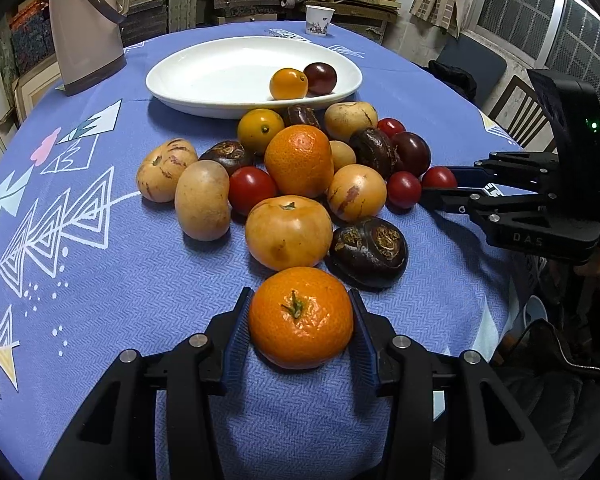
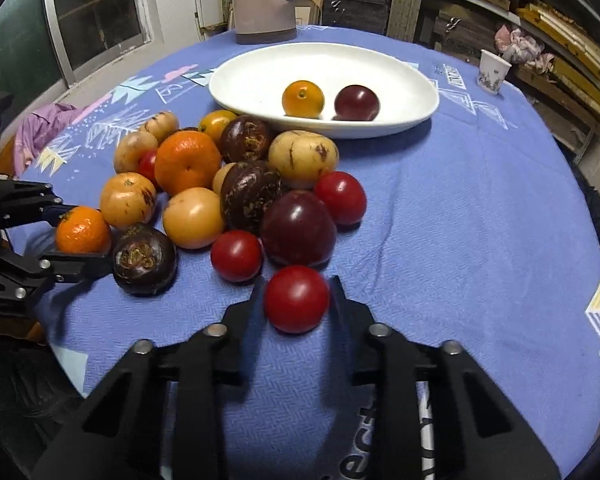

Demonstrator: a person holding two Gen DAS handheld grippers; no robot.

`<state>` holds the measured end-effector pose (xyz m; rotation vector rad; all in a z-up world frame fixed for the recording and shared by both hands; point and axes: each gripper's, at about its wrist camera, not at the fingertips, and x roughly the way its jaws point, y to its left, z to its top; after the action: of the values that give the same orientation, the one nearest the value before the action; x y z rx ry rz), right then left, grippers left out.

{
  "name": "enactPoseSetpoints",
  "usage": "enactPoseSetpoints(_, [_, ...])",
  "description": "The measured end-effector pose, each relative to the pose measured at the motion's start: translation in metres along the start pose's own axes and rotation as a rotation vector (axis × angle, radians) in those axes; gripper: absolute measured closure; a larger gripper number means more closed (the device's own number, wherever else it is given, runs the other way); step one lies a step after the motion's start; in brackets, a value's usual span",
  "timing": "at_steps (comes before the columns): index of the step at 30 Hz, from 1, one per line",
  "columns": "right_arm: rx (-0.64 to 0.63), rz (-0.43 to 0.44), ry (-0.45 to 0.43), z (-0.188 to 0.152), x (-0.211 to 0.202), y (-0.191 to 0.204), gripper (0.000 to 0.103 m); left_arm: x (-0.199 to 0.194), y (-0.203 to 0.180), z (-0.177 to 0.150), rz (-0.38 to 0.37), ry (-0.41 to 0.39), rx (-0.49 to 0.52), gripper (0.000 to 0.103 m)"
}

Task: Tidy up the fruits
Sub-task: 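Grasp the mandarin with the left tool while the right tool grasps a red cherry tomato, then lower the mandarin onto the plate with the left tool while the right tool drops the cherry tomato there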

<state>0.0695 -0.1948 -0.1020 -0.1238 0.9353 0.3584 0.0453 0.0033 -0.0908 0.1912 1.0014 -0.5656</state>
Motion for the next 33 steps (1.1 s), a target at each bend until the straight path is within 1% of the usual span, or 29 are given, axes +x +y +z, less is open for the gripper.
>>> enactPoseSetpoints(4, [0.032,0.021,-0.03,-0.002,-0.01,-0.005,0.074,-0.002,-0.002,-0.001,-0.003,-0.008,0.008,0.057])
enactPoseSetpoints(6, [0.031,0.024,-0.044,0.0,-0.016,-0.005,0.074,-0.004,-0.003,-0.002,-0.013,-0.007,0.016,0.057])
enactPoseSetpoints(9, [0.029,0.033,-0.064,0.001,-0.024,-0.003,0.074,-0.008,-0.004,-0.002,-0.005,-0.011,0.024,0.057])
enactPoseSetpoints(13, [0.019,0.042,-0.09,0.006,-0.034,0.001,0.074,-0.02,-0.005,0.004,-0.004,-0.036,0.023,0.057])
enactPoseSetpoints(16, [0.017,0.059,-0.117,0.013,-0.043,0.002,0.074,-0.031,-0.007,0.013,0.0,-0.063,0.04,0.057])
enactPoseSetpoints(19, [0.015,0.073,-0.144,0.024,-0.05,0.0,0.074,-0.037,-0.008,0.028,-0.001,-0.092,0.064,0.057])
enactPoseSetpoints(21, [0.016,0.074,-0.161,0.035,-0.054,-0.003,0.074,-0.038,-0.008,0.041,0.013,-0.105,0.079,0.057])
enactPoseSetpoints(23, [0.01,0.066,-0.181,0.05,-0.055,-0.007,0.074,-0.037,-0.005,0.055,0.027,-0.125,0.089,0.057])
enactPoseSetpoints(25, [0.008,0.041,-0.196,0.067,-0.054,-0.012,0.074,-0.035,0.003,0.074,0.029,-0.142,0.076,0.057])
enactPoseSetpoints(27, [-0.005,0.016,-0.189,0.082,-0.048,-0.014,0.073,-0.03,0.012,0.094,0.039,-0.162,0.062,0.057])
enactPoseSetpoints(29, [-0.019,0.009,-0.164,0.101,-0.034,-0.017,0.073,-0.025,0.019,0.112,0.053,-0.177,0.059,0.057])
enactPoseSetpoints(33, [-0.02,0.001,-0.117,0.124,-0.006,-0.026,0.073,0.002,0.035,0.147,0.076,-0.16,0.036,0.057])
